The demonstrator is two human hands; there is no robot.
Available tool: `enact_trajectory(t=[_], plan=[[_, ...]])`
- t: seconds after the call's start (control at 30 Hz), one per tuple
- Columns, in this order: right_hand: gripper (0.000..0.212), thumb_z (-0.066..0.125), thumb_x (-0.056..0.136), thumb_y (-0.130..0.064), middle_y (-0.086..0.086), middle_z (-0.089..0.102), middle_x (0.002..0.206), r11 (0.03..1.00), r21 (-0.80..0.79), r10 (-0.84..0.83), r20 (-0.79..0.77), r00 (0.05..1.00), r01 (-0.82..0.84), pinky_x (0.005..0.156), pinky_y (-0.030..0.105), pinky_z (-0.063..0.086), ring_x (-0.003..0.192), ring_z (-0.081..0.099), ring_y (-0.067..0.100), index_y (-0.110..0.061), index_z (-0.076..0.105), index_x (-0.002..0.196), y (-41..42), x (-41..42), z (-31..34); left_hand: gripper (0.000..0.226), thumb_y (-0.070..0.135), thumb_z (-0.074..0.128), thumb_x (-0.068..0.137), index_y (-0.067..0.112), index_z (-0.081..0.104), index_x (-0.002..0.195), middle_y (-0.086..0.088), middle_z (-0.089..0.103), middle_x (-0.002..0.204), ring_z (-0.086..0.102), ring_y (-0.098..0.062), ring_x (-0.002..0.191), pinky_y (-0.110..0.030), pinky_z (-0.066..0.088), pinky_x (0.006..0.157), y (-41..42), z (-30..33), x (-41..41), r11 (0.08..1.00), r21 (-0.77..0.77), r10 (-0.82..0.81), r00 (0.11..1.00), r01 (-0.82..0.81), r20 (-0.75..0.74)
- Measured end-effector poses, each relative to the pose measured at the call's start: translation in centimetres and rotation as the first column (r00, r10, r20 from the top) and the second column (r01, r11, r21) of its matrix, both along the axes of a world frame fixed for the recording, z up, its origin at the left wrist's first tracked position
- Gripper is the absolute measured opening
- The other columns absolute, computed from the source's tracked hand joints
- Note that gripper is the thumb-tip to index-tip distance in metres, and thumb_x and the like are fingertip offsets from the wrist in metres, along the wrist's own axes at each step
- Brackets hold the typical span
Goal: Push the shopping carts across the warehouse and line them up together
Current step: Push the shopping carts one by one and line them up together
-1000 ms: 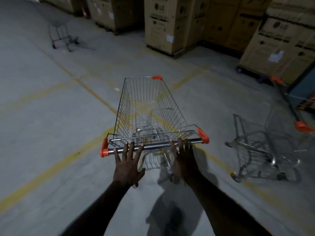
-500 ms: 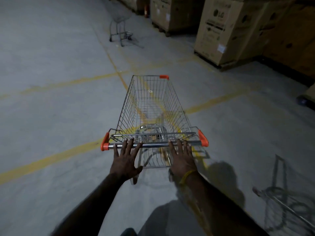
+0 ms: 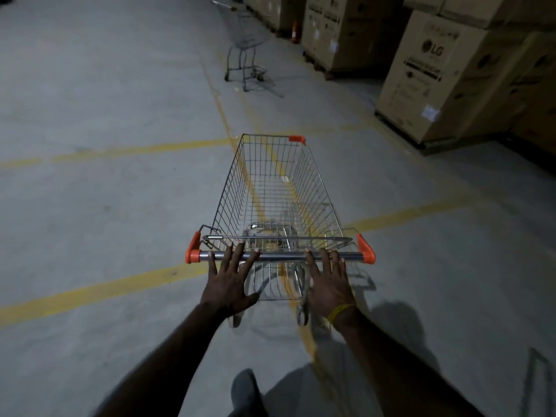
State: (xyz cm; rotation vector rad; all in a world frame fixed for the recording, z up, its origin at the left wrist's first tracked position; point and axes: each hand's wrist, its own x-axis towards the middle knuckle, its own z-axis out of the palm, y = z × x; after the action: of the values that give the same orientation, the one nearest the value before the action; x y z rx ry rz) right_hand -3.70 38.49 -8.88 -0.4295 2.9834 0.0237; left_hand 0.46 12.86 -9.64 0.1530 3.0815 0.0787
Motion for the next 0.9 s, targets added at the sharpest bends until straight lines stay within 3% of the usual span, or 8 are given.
enact_trajectory(t=[0.13,0.2,0.27,0.37,0.6,0.77,0.9], plan=[[0.105,0.064,0.076,-0.033,0.018,0.010,0.161,1.000,0.021,-0.014,0.022,1.000,0.013,0.117,0.054,0.005,0.147,0.005,0.044,-0.023,-0.009,0.151,-1.9,-7.1,0.4,0.103,0.078,0.038,0.067,0.038,-0.003,0.153,-0.010,0.005,0.161,0.006,-0.036,0.148,-0.064,-0.006,0.110,-1.7,0.3,-7.3,0.999,0.033,-0.010,0.999,0.009,0.034],[0.105,0.062,0.078,-0.035,0.016,0.005,0.162,1.000,0.007,-0.007,0.025,1.000,0.007,0.117,0.054,0.005,0.147,0.002,0.043,-0.025,-0.013,0.151,-2.7,-10.8,0.8,0.103,0.078,0.039,0.068,0.038,-0.004,0.152,-0.010,0.002,0.161,0.008,-0.037,0.148,-0.065,-0.002,0.111,-2.7,0.3,-10.9,1.000,0.029,-0.009,1.000,0.009,0.029],[0.106,0.060,0.082,-0.035,0.014,-0.005,0.162,1.000,0.012,0.002,0.049,0.999,-0.003,0.119,0.053,0.003,0.147,-0.006,0.042,-0.028,-0.022,0.148,-3.4,-14.8,1.1,0.104,0.076,0.045,0.074,0.039,-0.016,0.149,-0.009,-0.008,0.161,-0.003,-0.035,0.149,-0.065,-0.005,0.112,-3.4,0.8,-14.7,1.000,0.018,-0.017,0.999,0.016,0.027],[0.111,0.064,0.079,-0.040,0.014,-0.011,0.161,1.000,0.014,0.018,0.110,0.994,-0.019,0.118,0.052,0.001,0.146,-0.011,0.043,-0.029,-0.020,0.151,-4.3,-20.3,1.8,0.107,0.072,0.051,0.079,0.039,-0.028,0.143,-0.007,-0.016,0.161,-0.014,-0.031,0.148,-0.062,-0.010,0.112,-4.4,1.6,-19.9,1.000,-0.003,-0.014,0.998,0.014,0.057],[0.114,0.065,0.074,-0.045,0.015,-0.008,0.162,0.997,0.036,0.068,0.073,0.995,-0.071,0.118,0.055,-0.001,0.146,-0.007,0.044,-0.028,-0.017,0.152,-5.8,-33.4,0.9,0.108,0.073,0.050,0.078,0.040,-0.029,0.143,-0.009,-0.013,0.162,-0.012,-0.033,0.148,-0.063,-0.009,0.112,-6.0,1.2,-32.2,1.000,-0.016,0.010,1.000,-0.009,0.012],[0.117,0.067,0.070,-0.043,0.016,-0.002,0.162,0.994,-0.027,0.104,0.057,0.993,-0.103,0.116,0.057,-0.002,0.146,-0.003,0.046,-0.033,-0.018,0.150,-6.4,-44.0,0.3,0.112,0.067,0.061,0.073,0.040,-0.018,0.149,-0.010,0.005,0.162,0.005,-0.035,0.149,-0.066,0.004,0.113,-6.9,0.5,-42.2,0.999,0.007,0.039,0.999,-0.038,-0.019],[0.119,0.067,0.069,-0.041,0.016,-0.001,0.161,0.990,-0.041,0.142,0.104,0.984,-0.139,0.116,0.058,-0.002,0.146,-0.003,0.045,-0.036,-0.022,0.148,-7.1,-53.3,0.8,0.105,0.066,0.056,0.079,0.042,-0.020,0.147,-0.008,-0.002,0.163,-0.002,-0.034,0.149,-0.063,0.002,0.114,-7.4,1.0,-50.5,0.995,0.015,0.096,0.995,-0.096,0.012]])
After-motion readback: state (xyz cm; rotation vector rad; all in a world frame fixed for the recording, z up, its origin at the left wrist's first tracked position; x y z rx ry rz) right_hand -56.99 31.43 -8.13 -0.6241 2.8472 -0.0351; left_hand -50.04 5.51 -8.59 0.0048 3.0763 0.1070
